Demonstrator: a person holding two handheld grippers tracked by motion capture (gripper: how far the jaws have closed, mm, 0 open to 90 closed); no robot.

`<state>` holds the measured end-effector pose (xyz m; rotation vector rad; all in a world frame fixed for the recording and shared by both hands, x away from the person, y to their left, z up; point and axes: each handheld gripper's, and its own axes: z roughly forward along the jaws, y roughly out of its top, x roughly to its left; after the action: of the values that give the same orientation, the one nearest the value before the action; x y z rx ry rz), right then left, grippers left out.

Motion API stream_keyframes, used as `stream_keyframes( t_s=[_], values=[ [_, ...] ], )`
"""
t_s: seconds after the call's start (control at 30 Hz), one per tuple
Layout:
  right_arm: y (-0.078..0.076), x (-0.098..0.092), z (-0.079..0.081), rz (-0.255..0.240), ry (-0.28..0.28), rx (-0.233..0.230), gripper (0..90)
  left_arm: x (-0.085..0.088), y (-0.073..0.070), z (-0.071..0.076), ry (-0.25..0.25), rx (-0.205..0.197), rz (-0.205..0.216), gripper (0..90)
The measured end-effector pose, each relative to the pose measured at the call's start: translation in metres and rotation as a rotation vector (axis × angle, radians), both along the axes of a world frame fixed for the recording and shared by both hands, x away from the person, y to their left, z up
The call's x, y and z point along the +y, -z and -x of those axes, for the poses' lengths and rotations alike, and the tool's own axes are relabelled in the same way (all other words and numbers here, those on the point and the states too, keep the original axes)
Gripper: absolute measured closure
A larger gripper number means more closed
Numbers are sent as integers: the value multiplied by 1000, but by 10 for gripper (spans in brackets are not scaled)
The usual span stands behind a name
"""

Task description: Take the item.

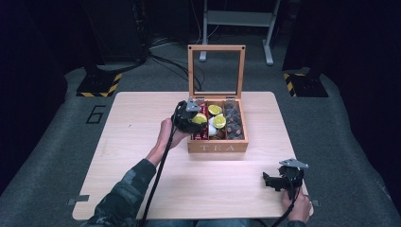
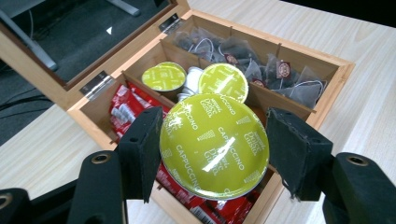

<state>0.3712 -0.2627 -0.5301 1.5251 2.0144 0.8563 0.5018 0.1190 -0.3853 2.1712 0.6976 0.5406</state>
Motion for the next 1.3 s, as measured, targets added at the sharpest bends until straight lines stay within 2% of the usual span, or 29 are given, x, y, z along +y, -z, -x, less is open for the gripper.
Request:
stream_keyframes(
  t_s=[0.4,0.43,0.7,0.73,1.13,1.3],
  values=[
    [0,0,0,0,0,0,0,19,-2,2,-33,-2,9,385],
    [0,0,0,0,0,0,0,21,-2,2,-39,0,20,385],
    [0,0,0,0,0,0,0,36,-6,6,-71,-19,43,385],
    [0,0,0,0,0,0,0,39,-6,7,-71,-21,35,385],
    [0,0,0,0,1,0,0,79,3,7,-155,-25,57,385],
    [0,0,0,0,1,0,0,89,9,7,-184,-27,63,385]
  ],
)
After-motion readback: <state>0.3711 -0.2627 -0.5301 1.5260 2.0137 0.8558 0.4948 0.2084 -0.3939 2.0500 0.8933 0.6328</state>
